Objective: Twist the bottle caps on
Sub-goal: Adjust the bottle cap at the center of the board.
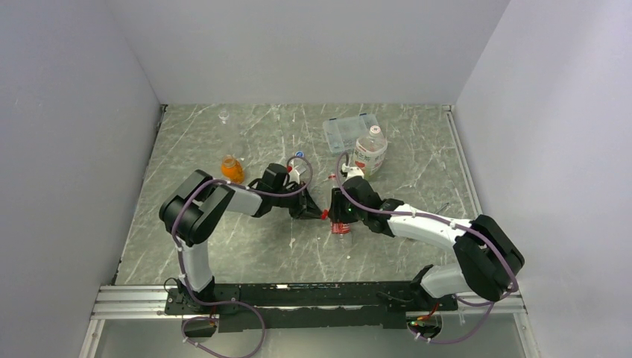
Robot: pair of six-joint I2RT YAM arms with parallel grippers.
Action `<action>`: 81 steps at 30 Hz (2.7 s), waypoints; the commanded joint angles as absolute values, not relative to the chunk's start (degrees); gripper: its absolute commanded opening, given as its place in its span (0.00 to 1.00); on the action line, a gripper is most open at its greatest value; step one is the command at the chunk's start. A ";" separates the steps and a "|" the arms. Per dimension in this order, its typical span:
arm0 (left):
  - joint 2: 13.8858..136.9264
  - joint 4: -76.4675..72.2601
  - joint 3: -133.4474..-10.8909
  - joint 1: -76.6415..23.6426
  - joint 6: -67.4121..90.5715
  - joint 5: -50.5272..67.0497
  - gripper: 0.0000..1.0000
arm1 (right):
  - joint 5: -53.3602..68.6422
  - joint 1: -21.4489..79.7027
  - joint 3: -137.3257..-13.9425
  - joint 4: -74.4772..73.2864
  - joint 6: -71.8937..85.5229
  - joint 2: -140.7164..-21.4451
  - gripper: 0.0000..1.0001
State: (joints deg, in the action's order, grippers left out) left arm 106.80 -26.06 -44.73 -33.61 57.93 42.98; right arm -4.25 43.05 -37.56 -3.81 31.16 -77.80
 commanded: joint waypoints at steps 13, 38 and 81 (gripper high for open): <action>111.47 -18.46 -49.26 -36.20 53.11 43.01 0.19 | -2.02 44.38 -38.99 4.02 33.14 -83.74 0.26; 105.02 2.97 -52.72 -36.12 43.89 30.04 0.13 | -0.30 45.54 -43.10 3.02 35.41 -86.36 0.23; 95.57 9.83 -48.87 -35.35 41.59 16.14 0.00 | 2.11 48.15 -47.62 2.74 36.75 -90.94 0.21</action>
State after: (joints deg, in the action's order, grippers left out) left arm 98.72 6.04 -49.10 -35.55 43.29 21.34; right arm 1.41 47.75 -44.97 0.51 36.25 -90.67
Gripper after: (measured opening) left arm 0.007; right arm 0.403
